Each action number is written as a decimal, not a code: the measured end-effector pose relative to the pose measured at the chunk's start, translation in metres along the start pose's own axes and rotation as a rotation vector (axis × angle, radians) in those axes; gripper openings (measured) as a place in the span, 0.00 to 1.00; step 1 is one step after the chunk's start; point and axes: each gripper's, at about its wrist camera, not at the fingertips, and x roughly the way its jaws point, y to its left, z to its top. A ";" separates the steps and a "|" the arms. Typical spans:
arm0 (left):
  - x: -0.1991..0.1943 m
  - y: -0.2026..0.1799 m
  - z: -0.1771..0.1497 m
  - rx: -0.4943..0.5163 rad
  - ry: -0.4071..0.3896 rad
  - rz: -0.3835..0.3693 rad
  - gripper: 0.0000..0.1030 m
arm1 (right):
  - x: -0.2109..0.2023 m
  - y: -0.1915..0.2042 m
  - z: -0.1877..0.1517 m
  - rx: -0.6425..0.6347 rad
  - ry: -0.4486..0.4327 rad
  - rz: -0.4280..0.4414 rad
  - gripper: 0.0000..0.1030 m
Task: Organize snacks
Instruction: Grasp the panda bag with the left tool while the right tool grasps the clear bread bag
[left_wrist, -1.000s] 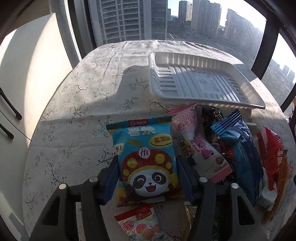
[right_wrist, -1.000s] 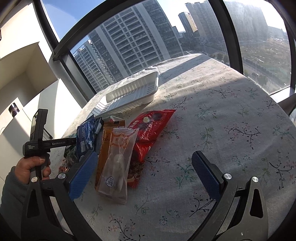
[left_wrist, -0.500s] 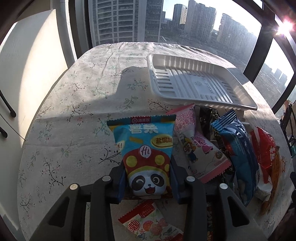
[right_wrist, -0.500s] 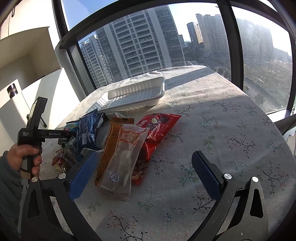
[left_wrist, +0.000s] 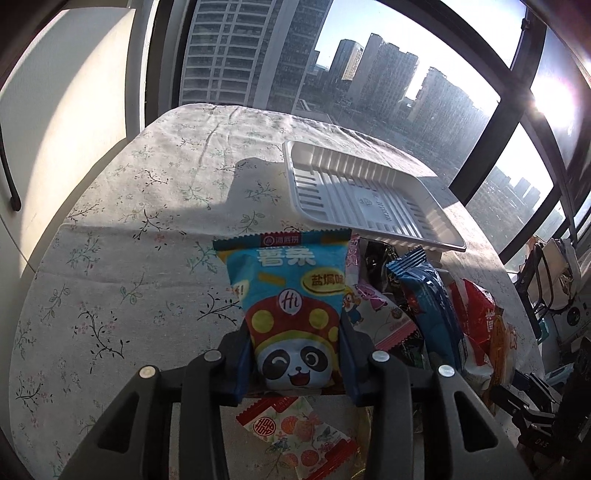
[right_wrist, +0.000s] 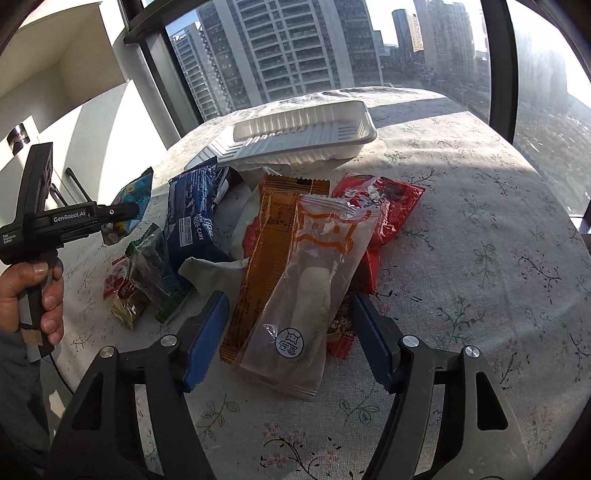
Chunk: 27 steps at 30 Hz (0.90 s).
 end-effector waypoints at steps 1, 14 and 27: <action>0.000 0.002 0.000 -0.003 -0.003 -0.009 0.40 | 0.001 -0.001 0.000 0.009 0.003 0.002 0.64; -0.002 0.015 -0.008 -0.027 -0.013 -0.049 0.40 | -0.006 -0.015 0.002 0.063 0.024 0.079 0.49; -0.004 0.012 -0.013 -0.023 -0.010 -0.061 0.40 | -0.009 -0.013 0.000 0.023 0.012 0.078 0.21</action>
